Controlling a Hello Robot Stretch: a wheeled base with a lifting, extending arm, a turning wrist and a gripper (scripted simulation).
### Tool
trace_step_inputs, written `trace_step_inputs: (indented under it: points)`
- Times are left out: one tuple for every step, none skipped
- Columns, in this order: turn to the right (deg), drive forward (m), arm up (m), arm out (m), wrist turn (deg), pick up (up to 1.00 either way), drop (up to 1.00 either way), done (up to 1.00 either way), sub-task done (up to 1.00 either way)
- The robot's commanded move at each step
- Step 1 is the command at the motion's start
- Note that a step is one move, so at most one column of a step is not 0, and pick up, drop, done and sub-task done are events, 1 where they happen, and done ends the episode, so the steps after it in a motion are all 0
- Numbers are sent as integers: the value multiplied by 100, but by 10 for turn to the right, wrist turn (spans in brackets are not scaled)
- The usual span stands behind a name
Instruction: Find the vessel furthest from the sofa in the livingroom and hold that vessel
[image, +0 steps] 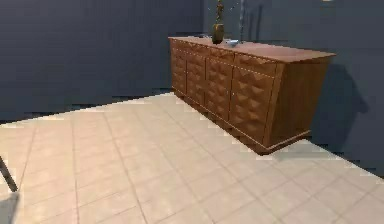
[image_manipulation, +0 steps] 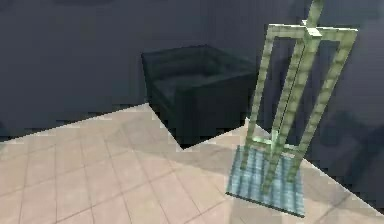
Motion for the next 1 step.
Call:
trace_step_inputs:
  points:
    - [-330, 0, 0, 0, 0, 0, 0, 0, 0]
